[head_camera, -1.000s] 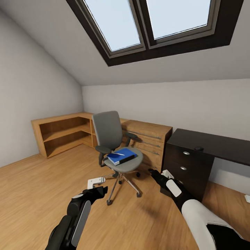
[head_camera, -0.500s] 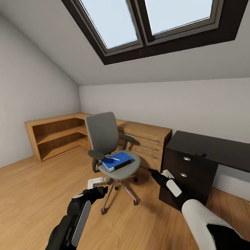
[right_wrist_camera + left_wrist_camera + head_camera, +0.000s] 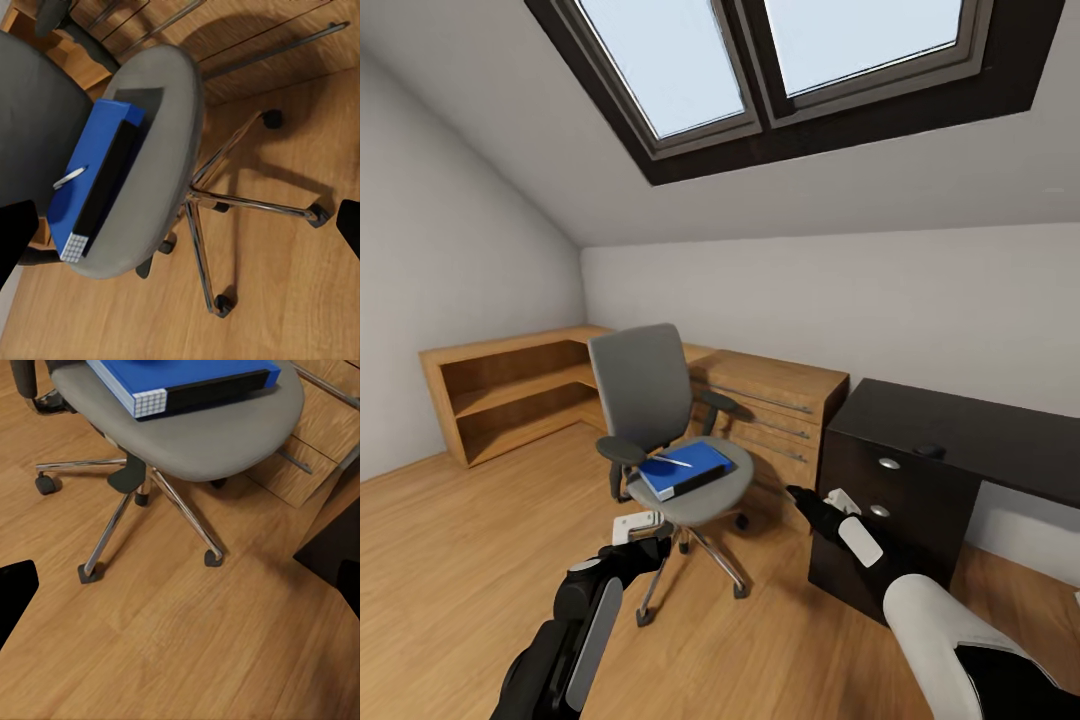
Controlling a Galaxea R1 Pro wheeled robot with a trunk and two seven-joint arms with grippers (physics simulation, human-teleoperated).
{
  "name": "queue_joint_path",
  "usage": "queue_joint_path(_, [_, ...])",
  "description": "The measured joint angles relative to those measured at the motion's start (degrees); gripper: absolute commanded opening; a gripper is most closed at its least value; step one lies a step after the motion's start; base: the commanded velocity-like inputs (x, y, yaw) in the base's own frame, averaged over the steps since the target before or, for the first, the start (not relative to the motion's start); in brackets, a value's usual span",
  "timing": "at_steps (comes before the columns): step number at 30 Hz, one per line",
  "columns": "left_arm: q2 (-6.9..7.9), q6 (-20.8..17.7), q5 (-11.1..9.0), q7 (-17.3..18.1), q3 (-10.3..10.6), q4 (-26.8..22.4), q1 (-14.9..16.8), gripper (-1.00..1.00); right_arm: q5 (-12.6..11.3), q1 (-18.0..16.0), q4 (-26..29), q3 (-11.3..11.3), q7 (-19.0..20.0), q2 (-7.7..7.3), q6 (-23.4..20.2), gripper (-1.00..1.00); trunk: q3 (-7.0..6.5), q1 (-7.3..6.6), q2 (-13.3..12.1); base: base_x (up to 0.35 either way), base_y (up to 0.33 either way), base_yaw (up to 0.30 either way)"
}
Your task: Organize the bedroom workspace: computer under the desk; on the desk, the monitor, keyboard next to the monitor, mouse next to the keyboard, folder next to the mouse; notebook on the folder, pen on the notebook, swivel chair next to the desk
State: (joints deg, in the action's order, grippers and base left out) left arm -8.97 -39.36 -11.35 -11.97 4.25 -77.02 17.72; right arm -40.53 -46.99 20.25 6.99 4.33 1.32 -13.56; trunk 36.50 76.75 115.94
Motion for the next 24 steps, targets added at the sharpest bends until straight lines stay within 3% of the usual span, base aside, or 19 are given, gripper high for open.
queue_joint_path(6, [0.00,0.00,0.00,0.00,0.00,0.00,0.00,1.00,0.00,0.00,0.08,-0.01,-0.10,-0.03,0.02,1.00,0.00,0.00,0.00,0.000,0.000,0.000])
queue_joint_path(17, [-0.02,0.01,0.01,-0.01,0.08,0.02,0.01,1.00,0.11,0.01,0.15,-0.08,0.10,-0.01,0.10,1.00,-2.07,-2.41,-4.40,0.000,0.000,-0.043])
queue_joint_path(22, [-0.04,0.01,0.01,-0.05,0.09,0.02,0.01,1.00,0.52,0.00,1.23,-0.83,-0.11,-0.11,4.08,1.00,-3.30,-3.51,-6.40,0.000,0.000,-0.186])
queue_joint_path(24, [-0.04,0.01,0.03,-0.07,0.10,0.02,0.01,1.00,1.46,0.00,2.24,-2.25,-0.36,-0.26,6.79,1.00,-3.79,-3.95,-7.21,0.000,0.000,-0.181])
